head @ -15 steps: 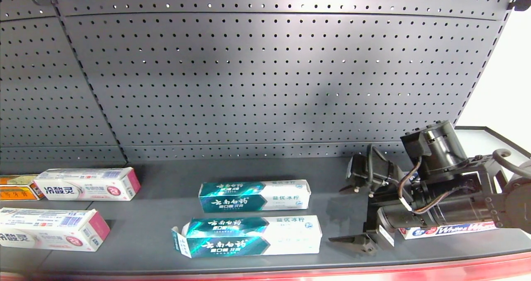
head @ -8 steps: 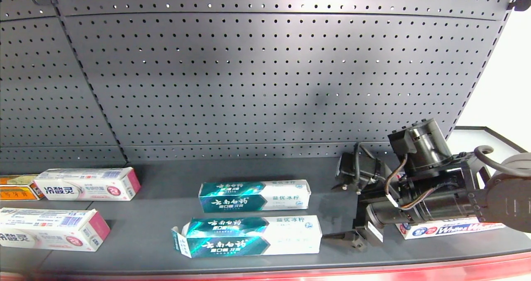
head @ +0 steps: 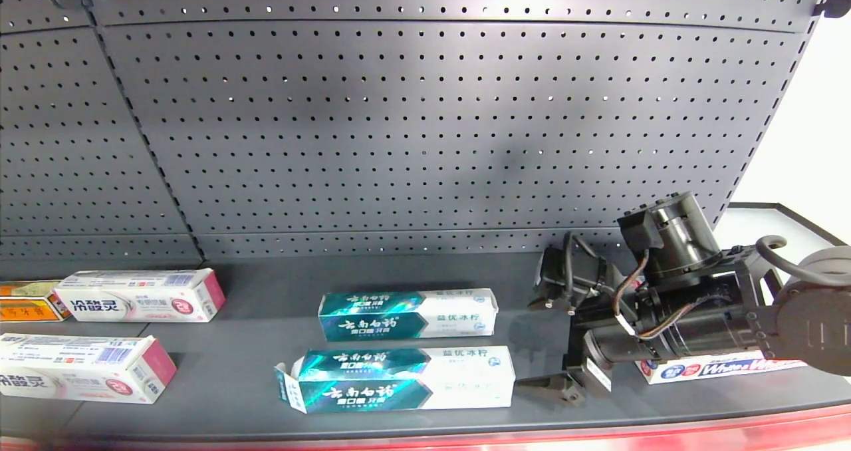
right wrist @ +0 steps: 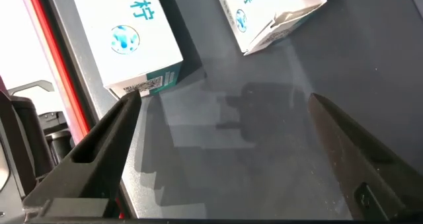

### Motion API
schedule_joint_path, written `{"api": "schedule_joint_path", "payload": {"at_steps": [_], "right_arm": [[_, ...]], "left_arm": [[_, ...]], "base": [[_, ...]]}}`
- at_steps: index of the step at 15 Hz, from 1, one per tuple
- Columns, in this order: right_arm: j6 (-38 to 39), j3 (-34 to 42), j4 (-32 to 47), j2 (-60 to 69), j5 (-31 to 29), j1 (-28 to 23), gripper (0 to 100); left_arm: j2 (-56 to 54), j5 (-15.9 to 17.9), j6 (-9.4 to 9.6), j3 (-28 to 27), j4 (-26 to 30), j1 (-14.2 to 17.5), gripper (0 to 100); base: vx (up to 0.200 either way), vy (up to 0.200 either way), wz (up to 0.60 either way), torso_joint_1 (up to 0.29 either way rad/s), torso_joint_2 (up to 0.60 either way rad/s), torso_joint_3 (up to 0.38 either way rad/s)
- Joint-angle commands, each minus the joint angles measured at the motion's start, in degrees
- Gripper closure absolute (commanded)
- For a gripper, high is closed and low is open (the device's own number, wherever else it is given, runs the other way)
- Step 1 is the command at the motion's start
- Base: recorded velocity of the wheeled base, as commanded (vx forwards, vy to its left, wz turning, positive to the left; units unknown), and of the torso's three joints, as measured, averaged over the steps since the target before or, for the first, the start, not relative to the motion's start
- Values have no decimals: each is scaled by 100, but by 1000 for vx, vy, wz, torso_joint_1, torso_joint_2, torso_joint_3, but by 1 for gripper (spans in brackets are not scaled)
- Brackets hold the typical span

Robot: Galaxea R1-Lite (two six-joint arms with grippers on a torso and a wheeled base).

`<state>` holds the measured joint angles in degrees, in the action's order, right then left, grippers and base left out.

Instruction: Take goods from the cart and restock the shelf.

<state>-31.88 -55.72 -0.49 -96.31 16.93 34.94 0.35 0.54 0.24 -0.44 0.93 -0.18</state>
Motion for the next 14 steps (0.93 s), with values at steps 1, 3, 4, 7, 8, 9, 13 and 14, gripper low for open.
{"api": "schedule_joint_path", "payload": {"at_steps": [1, 3, 4, 7, 8, 9, 13, 14], "right_arm": [[-3, 0, -4, -11, 3, 4, 0], [-3, 9, -4, -11, 12, 4, 0], [-3, 9, -4, -11, 12, 4, 0], [-3, 97, -13, 77, 12, -31, 0], [-3, 141, -4, 165, 21, -57, 0], [-3, 185, -4, 235, 29, -75, 0], [-3, 229, -4, 384, 38, -84, 0], [-3, 229, -4, 437, 47, -75, 0]], "left_arm": [[9, -1, 2, 0, 4, 1, 0], [9, -1, 2, 0, -5, 1, 0], [9, -1, 2, 0, -5, 1, 0], [9, -10, -7, 0, -5, 1, 0], [9, -1, -7, 0, -5, 1, 0], [9, -1, -7, 0, -5, 1, 0], [9, -10, -7, 9, -5, 1, 0], [9, -10, -7, 9, -5, 1, 0]], "base": [[0, 0, 0, 0, 0, 0], [0, 0, 0, 0, 0, 0], [0, 0, 0, 0, 0, 0], [0, 0, 0, 0, 0, 0], [0, 0, 0, 0, 0, 0], [0, 0, 0, 0, 0, 0], [0, 0, 0, 0, 0, 0], [0, 0, 0, 0, 0, 0]]}}
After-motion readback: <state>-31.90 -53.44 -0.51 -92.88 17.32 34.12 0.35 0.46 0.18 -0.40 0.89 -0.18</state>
